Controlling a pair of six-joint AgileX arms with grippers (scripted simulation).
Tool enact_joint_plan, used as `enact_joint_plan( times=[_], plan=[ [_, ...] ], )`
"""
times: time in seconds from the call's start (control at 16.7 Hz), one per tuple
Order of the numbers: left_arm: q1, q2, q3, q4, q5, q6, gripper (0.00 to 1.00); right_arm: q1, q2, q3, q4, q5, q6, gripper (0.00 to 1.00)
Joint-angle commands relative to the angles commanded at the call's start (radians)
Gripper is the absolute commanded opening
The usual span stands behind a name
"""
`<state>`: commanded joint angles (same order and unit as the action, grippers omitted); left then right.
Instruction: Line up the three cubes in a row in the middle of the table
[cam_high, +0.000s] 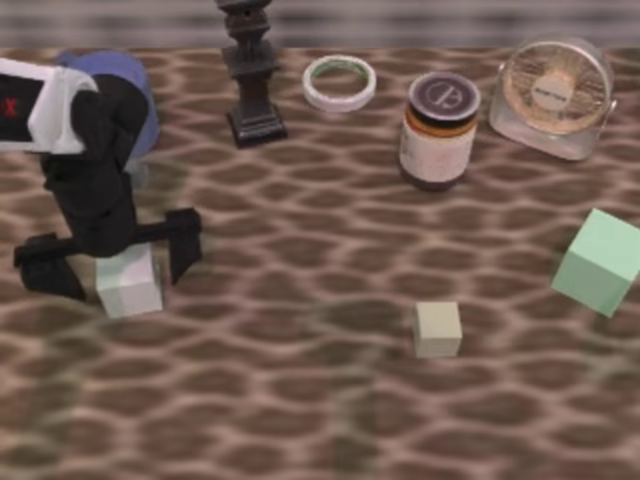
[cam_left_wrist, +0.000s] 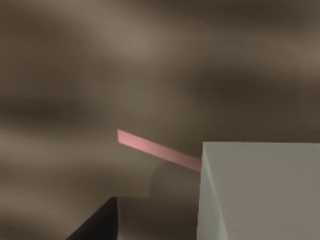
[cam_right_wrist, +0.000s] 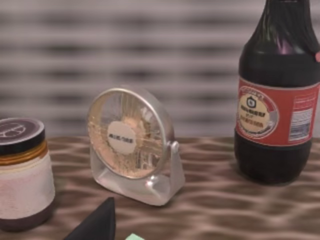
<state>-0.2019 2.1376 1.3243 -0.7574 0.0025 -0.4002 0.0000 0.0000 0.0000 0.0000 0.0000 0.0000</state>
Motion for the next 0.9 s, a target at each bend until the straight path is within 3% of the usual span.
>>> enact_joint_plan(
  times=[0.06, 0.84, 0.9],
  plan=[
    [0.0, 0.0, 0.0, 0.0, 0.0, 0.0, 1.0, 0.0, 0.0, 0.0, 0.0, 0.0, 0.0, 1.0],
    [0.0, 0.0, 0.0, 0.0, 0.0, 0.0, 0.02, 0.0, 0.0, 0.0, 0.0, 0.0, 0.0, 1.0],
    [0.0, 0.0, 0.0, 0.0, 0.0, 0.0, 0.0, 0.0, 0.0, 0.0, 0.0, 0.0, 0.0, 1.0]
  ],
)
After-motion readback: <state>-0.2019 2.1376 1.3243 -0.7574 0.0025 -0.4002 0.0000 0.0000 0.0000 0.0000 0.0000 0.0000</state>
